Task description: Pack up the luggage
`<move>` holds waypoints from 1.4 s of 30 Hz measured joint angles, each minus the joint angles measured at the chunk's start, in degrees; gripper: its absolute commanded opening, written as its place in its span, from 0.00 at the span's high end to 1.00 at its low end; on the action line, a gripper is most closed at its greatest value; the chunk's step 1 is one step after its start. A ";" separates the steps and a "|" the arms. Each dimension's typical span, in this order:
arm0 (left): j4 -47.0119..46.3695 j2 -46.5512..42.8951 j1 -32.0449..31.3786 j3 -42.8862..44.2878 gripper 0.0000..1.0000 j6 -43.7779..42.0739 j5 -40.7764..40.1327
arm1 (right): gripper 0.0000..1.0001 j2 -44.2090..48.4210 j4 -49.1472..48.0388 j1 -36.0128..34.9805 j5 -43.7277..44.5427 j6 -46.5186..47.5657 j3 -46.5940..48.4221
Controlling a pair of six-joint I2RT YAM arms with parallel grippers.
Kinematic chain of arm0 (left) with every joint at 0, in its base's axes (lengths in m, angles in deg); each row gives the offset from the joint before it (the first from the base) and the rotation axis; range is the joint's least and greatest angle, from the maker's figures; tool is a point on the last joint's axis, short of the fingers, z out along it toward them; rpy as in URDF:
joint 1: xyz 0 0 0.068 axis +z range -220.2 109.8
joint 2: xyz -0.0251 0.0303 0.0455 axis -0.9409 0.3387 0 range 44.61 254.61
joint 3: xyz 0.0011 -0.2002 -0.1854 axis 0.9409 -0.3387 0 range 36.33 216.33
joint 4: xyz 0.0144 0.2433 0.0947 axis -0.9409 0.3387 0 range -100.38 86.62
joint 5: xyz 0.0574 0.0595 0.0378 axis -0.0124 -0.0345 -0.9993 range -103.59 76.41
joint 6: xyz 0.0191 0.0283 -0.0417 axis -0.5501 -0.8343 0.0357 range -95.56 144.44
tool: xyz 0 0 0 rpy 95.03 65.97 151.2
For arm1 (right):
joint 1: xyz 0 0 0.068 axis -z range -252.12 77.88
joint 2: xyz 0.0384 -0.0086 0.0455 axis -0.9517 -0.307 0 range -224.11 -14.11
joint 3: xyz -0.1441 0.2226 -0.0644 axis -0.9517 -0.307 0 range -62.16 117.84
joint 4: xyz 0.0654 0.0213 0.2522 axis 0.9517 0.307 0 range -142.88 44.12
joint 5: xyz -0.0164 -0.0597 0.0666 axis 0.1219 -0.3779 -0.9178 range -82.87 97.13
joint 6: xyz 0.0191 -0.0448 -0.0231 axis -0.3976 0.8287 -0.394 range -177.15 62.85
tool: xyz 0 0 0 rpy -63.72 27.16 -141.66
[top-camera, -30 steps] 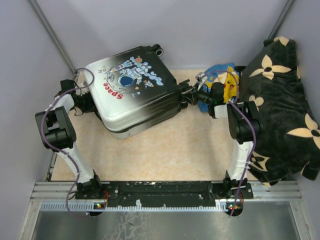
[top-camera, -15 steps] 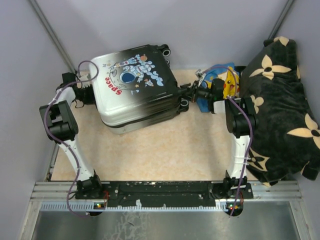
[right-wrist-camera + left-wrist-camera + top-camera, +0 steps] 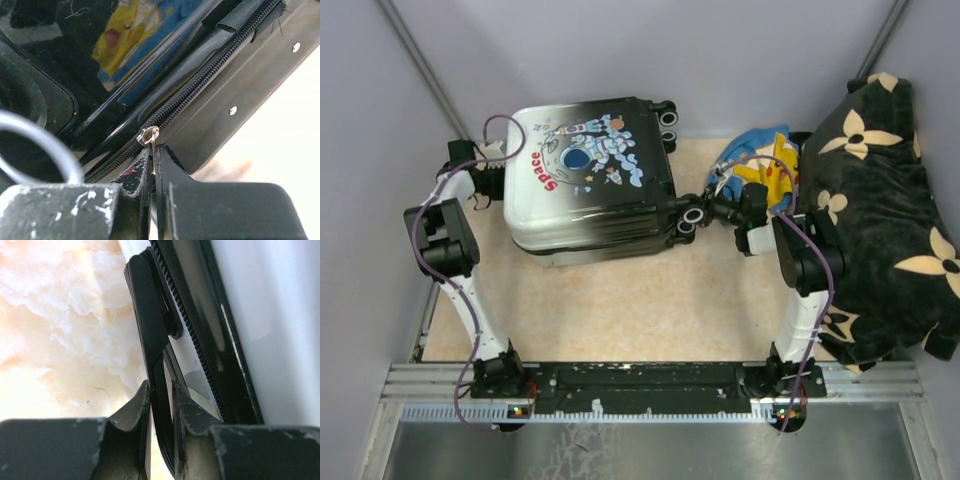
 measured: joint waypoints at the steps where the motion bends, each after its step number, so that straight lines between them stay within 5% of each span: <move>1: -0.20 0.11 -0.09 0.15 1.00 -0.70 -0.09 | 1.00 0.83 0.66 -0.31 -0.02 0.24 -0.79; 13: 4.96 3.34 -0.39 6.25 1.00 -2.73 -0.31 | 1.00 -3.85 13.94 1.70 -3.45 6.10 13.03; 22: 5.14 4.63 -0.66 8.13 1.00 -2.73 0.13 | 1.00 -14.93 13.25 1.68 -2.12 5.11 27.89; 29: 4.81 7.30 -0.94 12.00 1.00 -2.03 2.45 | 1.00 -15.63 9.03 0.76 0.66 2.29 26.77; 31: 4.50 7.30 -1.20 11.96 0.91 -2.58 2.82 | 1.00 -13.97 6.97 0.33 3.08 1.81 23.30; 34: 1.75 6.67 -2.01 10.34 0.65 -3.28 2.73 | 1.00 -10.38 5.09 -0.20 6.36 1.77 17.51; 36: -1.60 5.66 -2.45 8.17 0.41 -2.03 2.21 | 1.00 -8.41 4.44 -0.24 7.30 1.79 14.45; 38: -5.46 4.94 -2.19 6.93 0.05 0.37 0.63 | 1.00 -6.93 3.93 -0.28 8.15 1.81 12.11; 42: -7.67 4.90 0.37 6.91 0.00 3.34 -0.59 | 1.00 -5.31 3.50 -0.76 10.19 1.99 9.79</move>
